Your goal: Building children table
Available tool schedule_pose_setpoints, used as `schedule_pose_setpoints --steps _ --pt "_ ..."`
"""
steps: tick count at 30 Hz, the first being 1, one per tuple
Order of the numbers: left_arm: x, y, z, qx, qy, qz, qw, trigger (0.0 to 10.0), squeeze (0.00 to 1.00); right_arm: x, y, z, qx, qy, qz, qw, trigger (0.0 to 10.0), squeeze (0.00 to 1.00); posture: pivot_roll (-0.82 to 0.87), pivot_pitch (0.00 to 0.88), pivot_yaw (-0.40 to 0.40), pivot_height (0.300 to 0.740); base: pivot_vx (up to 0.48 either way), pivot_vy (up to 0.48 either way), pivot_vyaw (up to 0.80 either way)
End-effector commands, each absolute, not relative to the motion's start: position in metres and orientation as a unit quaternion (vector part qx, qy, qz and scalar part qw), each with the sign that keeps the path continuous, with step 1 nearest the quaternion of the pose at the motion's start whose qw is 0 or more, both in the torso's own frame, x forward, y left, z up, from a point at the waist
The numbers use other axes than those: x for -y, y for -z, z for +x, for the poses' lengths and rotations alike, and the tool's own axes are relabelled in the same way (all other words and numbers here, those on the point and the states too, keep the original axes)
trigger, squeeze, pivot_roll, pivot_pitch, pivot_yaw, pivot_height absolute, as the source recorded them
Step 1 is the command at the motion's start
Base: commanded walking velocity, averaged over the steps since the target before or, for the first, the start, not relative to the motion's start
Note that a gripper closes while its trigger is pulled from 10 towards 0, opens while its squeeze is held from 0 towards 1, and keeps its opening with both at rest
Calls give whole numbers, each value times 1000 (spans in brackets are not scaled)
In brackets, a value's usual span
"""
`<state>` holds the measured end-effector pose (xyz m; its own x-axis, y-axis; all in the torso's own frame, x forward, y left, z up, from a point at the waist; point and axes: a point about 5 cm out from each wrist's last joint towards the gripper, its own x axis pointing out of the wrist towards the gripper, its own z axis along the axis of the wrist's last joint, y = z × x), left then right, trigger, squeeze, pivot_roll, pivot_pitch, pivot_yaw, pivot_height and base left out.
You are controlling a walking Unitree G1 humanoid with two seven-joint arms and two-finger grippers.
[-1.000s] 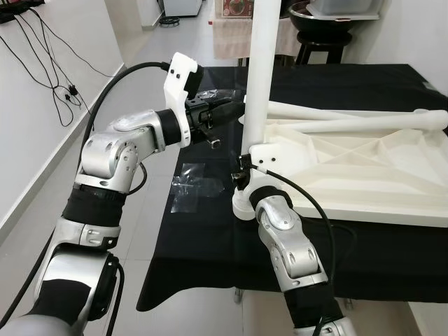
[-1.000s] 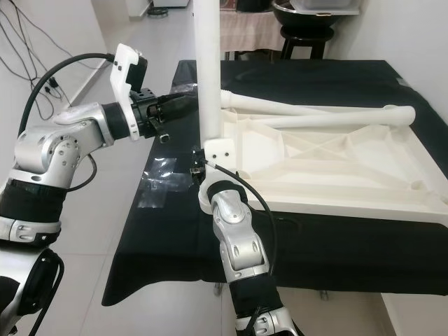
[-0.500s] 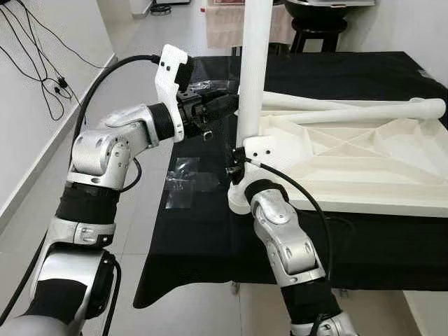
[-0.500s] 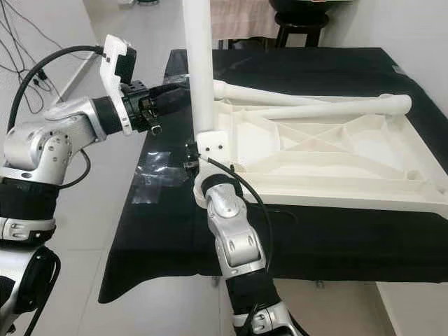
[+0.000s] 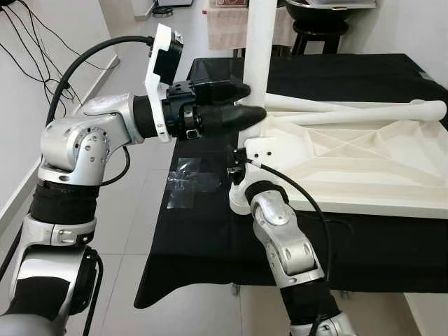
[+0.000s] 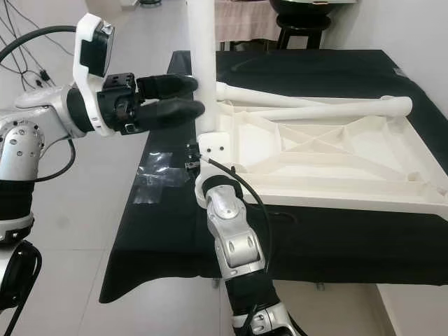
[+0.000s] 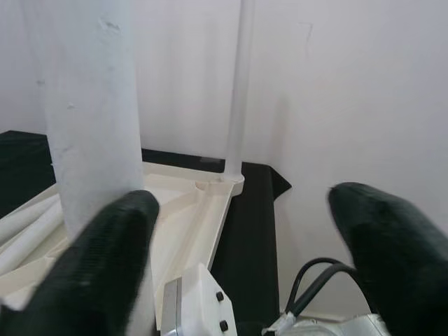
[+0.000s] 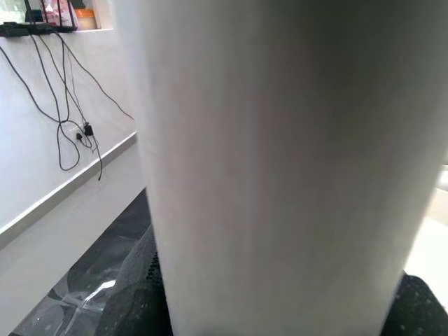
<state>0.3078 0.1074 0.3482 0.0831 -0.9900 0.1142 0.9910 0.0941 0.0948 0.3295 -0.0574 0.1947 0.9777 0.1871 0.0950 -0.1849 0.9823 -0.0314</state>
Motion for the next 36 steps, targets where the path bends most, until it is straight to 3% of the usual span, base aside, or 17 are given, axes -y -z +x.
schedule_pose_setpoints --steps 1,3,4,7,8,16,24,27,30,36 --pt "-108 -355 309 84 667 11 740 10000 1000 30 -161 319 -50 -117 44 991 0 0 51 135 46 740 0 0 0" --pt "-108 -355 312 88 657 12 748 10000 1000 30 -161 318 -50 -118 44 991 0 0 50 134 47 740 0 0 0" --pt "-107 -356 318 91 641 13 762 10000 353 29 -162 318 -48 -119 45 991 0 0 49 132 49 740 0 0 0" --pt "-105 -356 323 93 624 15 776 10000 353 28 -162 318 -47 -121 46 990 0 0 48 132 49 740 0 0 0" --pt "-103 -356 329 91 605 11 791 10000 0 27 -163 318 -46 -122 48 990 0 0 45 130 50 740 0 0 0" --pt "-89 -352 341 80 589 -6 804 10000 0 25 -165 316 -42 -126 51 990 0 0 36 127 55 740 0 0 0" --pt "-85 -359 331 92 628 -21 772 10000 0 26 -165 315 -43 -123 54 990 0 0 33 128 60 740 0 0 0" --pt "-90 -355 316 88 671 -10 736 10000 0 27 -165 315 -44 -121 56 990 0 0 39 132 60 740 0 0 0" --pt "-94 -352 310 83 687 -3 722 10000 0 28 -165 316 -44 -120 57 990 0 0 39 131 59 740 0 0 0" --pt "-97 -350 309 80 688 -1 721 10000 0 28 -165 316 -45 -120 57 990 0 0 40 132 59 740 0 0 0"
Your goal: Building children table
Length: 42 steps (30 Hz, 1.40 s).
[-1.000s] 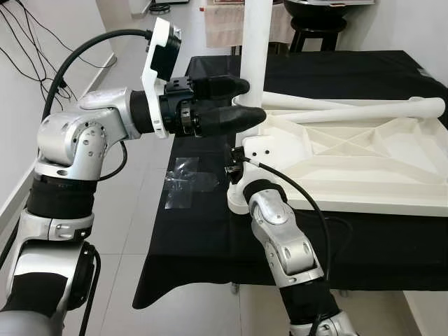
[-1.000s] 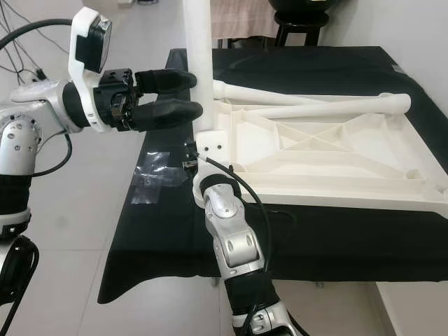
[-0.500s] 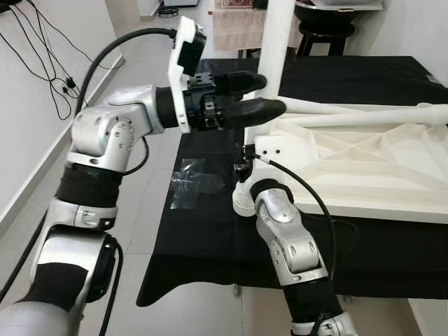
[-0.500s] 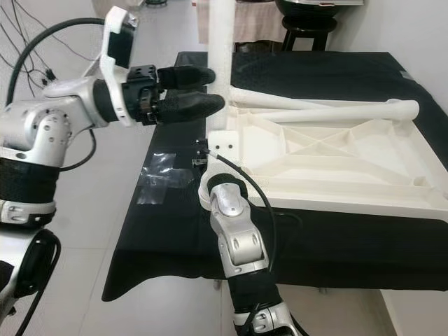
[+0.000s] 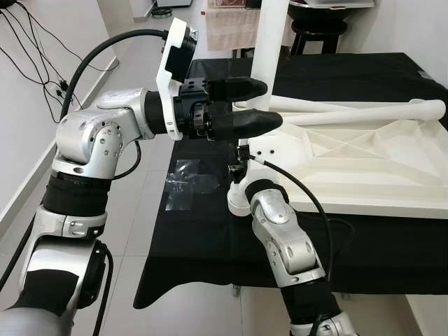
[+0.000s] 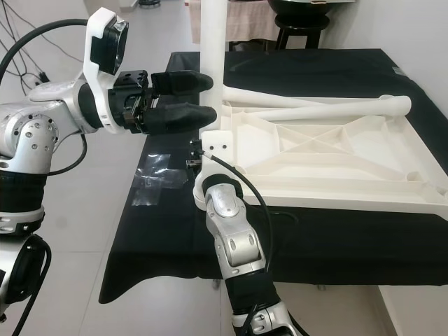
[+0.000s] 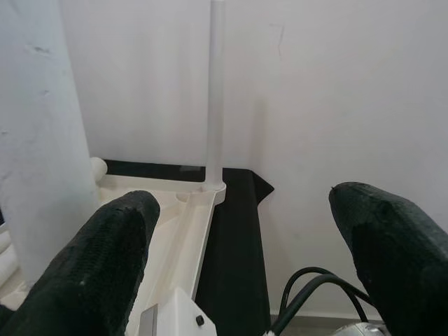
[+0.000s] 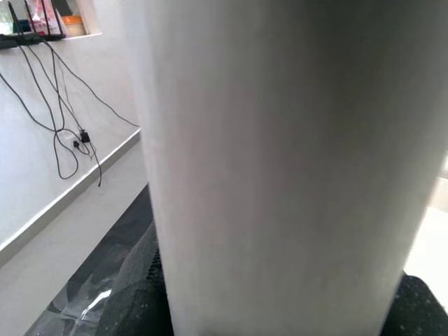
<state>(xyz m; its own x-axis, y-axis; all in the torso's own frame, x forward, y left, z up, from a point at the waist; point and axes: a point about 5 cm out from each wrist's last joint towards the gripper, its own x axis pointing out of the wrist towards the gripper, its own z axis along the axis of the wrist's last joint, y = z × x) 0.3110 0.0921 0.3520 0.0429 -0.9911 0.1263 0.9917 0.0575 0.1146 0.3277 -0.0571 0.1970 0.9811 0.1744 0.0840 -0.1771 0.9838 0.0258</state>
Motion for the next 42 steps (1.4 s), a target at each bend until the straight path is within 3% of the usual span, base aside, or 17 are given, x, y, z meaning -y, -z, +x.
schedule_pose_setpoints --steps 1,5,22,31,42 --pt "-97 -350 309 79 688 -1 721 10000 0 28 -165 316 -45 -120 57 990 0 0 40 132 59 740 0 0 0" --pt "-104 -353 306 87 687 0 721 10000 0 28 -165 316 -46 -121 58 990 0 0 39 133 57 740 0 0 0" --pt "-126 -383 318 168 607 -80 773 10000 0 28 -162 316 -58 -118 90 987 0 0 40 135 58 740 0 0 0" --pt "-120 -375 326 142 600 -85 783 10000 0 22 -170 314 -25 -145 55 988 0 0 36 134 60 740 0 0 0" --pt "-108 -367 331 120 609 -92 778 10000 0 6 -174 305 24 -216 -45 975 0 0 35 134 66 740 0 0 0"
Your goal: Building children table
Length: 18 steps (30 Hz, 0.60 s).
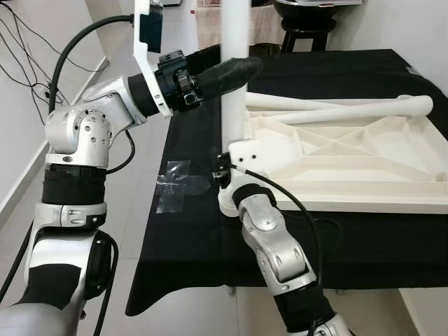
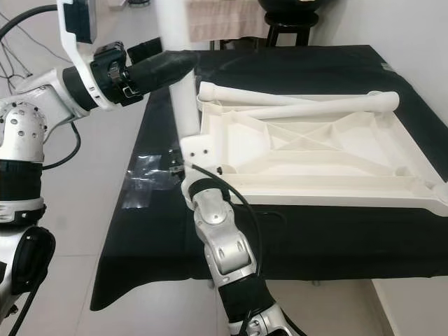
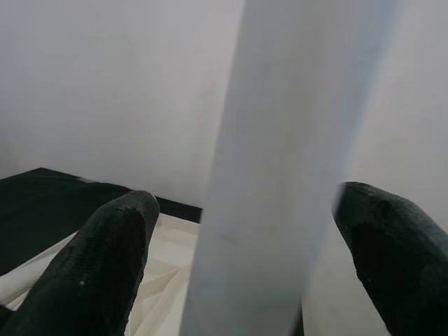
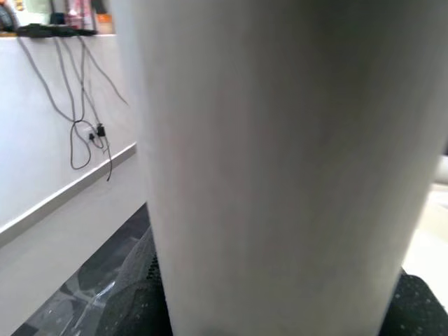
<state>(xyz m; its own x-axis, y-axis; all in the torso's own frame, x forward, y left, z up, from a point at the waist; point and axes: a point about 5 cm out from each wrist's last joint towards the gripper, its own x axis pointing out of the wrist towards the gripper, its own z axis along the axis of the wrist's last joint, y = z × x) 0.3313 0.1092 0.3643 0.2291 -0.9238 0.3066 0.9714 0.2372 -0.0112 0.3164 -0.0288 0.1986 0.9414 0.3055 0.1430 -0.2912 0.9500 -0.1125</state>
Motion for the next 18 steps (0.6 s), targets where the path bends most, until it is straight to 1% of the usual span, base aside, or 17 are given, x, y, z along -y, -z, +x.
schedule_pose_setpoints --steps 1,5,12,13,15,16,17,18 --pt "-108 -367 331 120 609 -92 778 10000 0 6 -174 305 24 -216 -45 975 0 0 35 134 66 740 0 0 0" --pt "-108 -365 332 115 607 -81 782 10000 0 1 -169 301 12 -229 -45 972 0 0 38 133 67 740 0 0 0" --pt "-107 -363 333 115 600 -61 789 10000 0 1 -166 302 0 -226 -32 974 0 0 39 131 67 740 0 0 0" --pt "-107 -363 333 115 600 -60 789 7020 0 1 -166 302 0 -225 -31 974 0 0 39 131 67 740 0 0 0" --pt "-107 -363 333 115 600 -60 789 7020 0 1 -166 302 0 -225 -31 974 0 0 39 131 67 740 0 0 0" --pt "-106 -362 334 116 597 -51 792 5137 0 2 -163 302 -13 -222 -22 975 0 0 36 129 67 740 0 0 0" --pt "-106 -362 334 116 597 -51 792 5137 0 2 -163 302 -13 -222 -22 975 0 0 36 129 67 740 0 0 0" --pt "-106 -360 335 116 595 -38 795 0 0 4 -161 303 -25 -217 -15 976 0 0 36 128 67 740 0 0 0"
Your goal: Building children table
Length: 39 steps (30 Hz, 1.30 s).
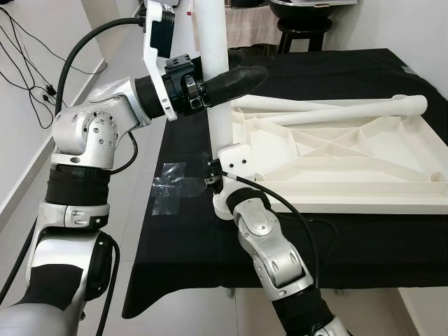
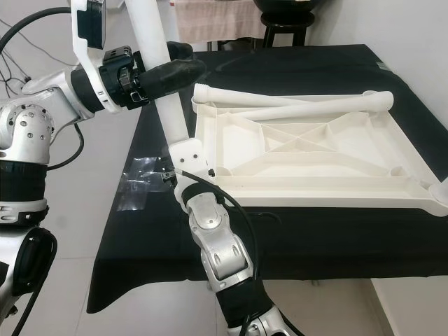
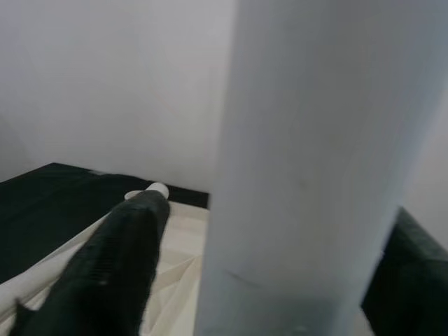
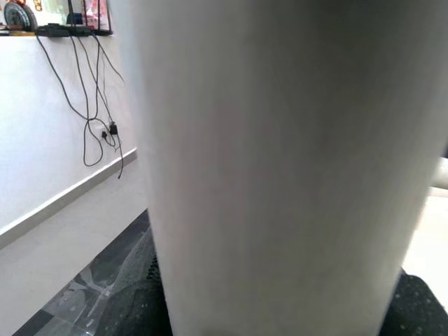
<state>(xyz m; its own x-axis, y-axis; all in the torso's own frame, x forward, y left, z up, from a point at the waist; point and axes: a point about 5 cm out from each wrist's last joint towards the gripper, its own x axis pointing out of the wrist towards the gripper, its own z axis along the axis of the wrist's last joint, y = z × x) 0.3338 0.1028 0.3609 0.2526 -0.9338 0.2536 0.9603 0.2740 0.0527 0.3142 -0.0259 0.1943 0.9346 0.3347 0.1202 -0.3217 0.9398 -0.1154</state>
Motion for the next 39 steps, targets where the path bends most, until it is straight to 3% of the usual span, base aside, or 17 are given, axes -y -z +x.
schedule_pose_setpoints --steps 1,9,10,11,12,14,15,18,19,26,27,28,29,36,37,38,39 --pt "-106 -360 335 116 595 -38 795 0 0 4 -161 303 -25 -217 -15 976 0 0 36 128 67 740 0 0 0" --pt "-104 -349 336 108 591 -6 800 0 0 8 -158 307 -48 -203 7 978 0 0 35 125 66 740 0 0 0" --pt "-103 -348 336 106 590 -4 800 0 0 9 -158 307 -51 -200 11 978 1765 0 33 126 66 740 0 0 0" --pt "-103 -348 336 106 590 -4 800 0 0 9 -158 307 -51 -200 11 978 1765 0 33 126 66 740 0 0 0" --pt "-104 -347 336 106 590 -4 800 0 0 10 -157 308 -54 -195 13 979 8000 0 33 126 66 740 0 0 0" --pt "-104 -347 337 106 590 -3 800 0 0 11 -157 309 -56 -192 14 980 8000 0 33 126 66 740 0 0 0" --pt "-104 -347 337 106 590 -3 800 0 0 12 -157 309 -60 -189 20 980 10000 0 32 127 66 740 0 0 0" --pt "-104 -347 337 106 591 -3 800 0 0 14 -158 312 -61 -193 31 979 10000 0 32 127 66 740 0 0 0" --pt "-104 -347 338 106 592 -3 799 0 0 13 -161 313 -55 -210 41 975 10000 1000 34 129 71 740 0 0 0" --pt "-106 -353 341 101 602 4 792 0 0 20 -191 328 30 -348 16 937 10000 1000 38 130 79 740 0 0 0" --pt "-106 -356 342 101 606 4 789 0 0 29 -196 335 40 -389 -19 920 10000 267 41 132 79 740 0 0 0" --pt "-106 -356 342 101 606 4 789 0 0 29 -196 335 40 -389 -19 920 10000 267 41 132 79 740 0 0 0" --pt "-106 -357 342 100 608 4 788 0 0 34 -196 339 41 -404 -34 913 10000 0 42 132 78 740 0 0 0" --pt "-105 -358 342 99 614 2 783 0 0 56 -204 353 43 -454 -70 887 9765 0 45 140 78 740 0 0 0" --pt "-105 -357 342 98 615 0 783 0 0 60 -205 357 42 -457 -79 885 2627 0 43 142 77 740 0 0 0" --pt "-105 -357 342 98 615 -4 782 0 0 64 -206 361 40 -457 -90 884 0 0 43 142 77 740 0 0 0" --pt "-105 -357 342 98 615 -4 782 0 0 64 -206 361 40 -457 -90 884 0 0 43 142 77 740 0 0 0"
